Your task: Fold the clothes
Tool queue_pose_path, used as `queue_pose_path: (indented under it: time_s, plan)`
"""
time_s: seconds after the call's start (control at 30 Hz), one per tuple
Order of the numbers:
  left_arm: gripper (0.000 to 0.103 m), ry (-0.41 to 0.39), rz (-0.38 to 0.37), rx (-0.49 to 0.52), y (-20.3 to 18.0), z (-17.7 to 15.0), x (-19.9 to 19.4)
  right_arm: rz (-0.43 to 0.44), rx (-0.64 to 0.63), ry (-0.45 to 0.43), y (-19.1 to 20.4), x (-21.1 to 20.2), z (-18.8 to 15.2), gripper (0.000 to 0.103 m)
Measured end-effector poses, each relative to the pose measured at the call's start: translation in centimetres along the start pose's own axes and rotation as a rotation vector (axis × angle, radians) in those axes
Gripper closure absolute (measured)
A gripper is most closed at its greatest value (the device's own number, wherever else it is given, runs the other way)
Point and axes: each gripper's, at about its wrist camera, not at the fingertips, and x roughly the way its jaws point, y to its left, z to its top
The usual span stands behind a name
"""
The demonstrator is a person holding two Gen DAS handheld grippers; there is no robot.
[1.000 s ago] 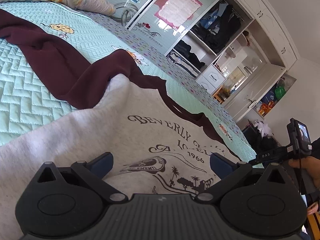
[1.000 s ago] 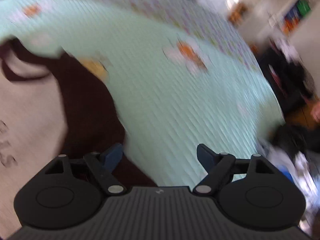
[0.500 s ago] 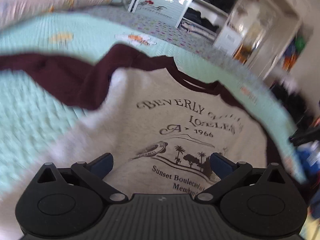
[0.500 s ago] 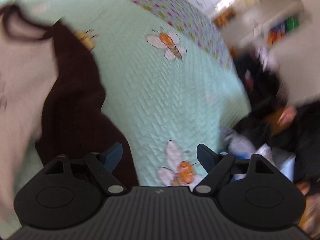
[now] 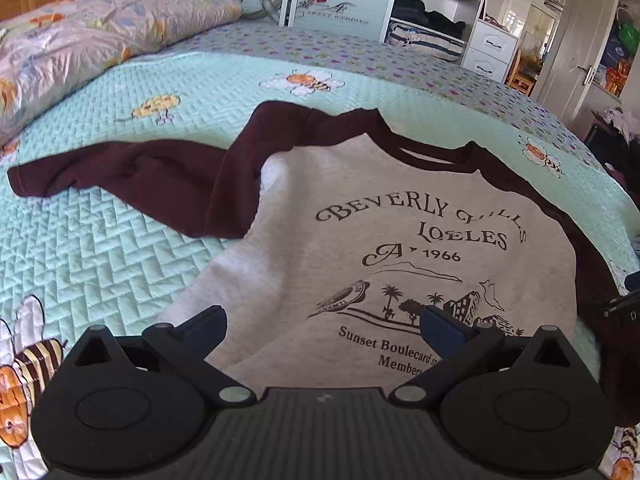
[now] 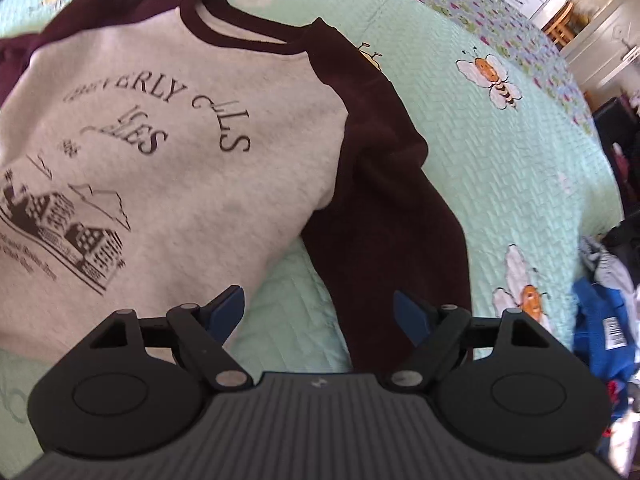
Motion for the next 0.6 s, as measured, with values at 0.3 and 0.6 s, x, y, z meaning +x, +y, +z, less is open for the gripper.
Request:
queue_pose_path:
  time_s: [0.3, 0.6]
  plan:
    - [0.001, 0.028, -0.024, -0.030, 0.9, 0.0, 1.0, -0.033, 0.011, 0.004, 0.6, 0.5, -0.2, 0.020]
    - [0.001, 0.106, -0.195, -0.107, 2.9, -0.6, 3.7, 0.166, 0.422, -0.313, -6.7, -2.2, -8.4, 0.020]
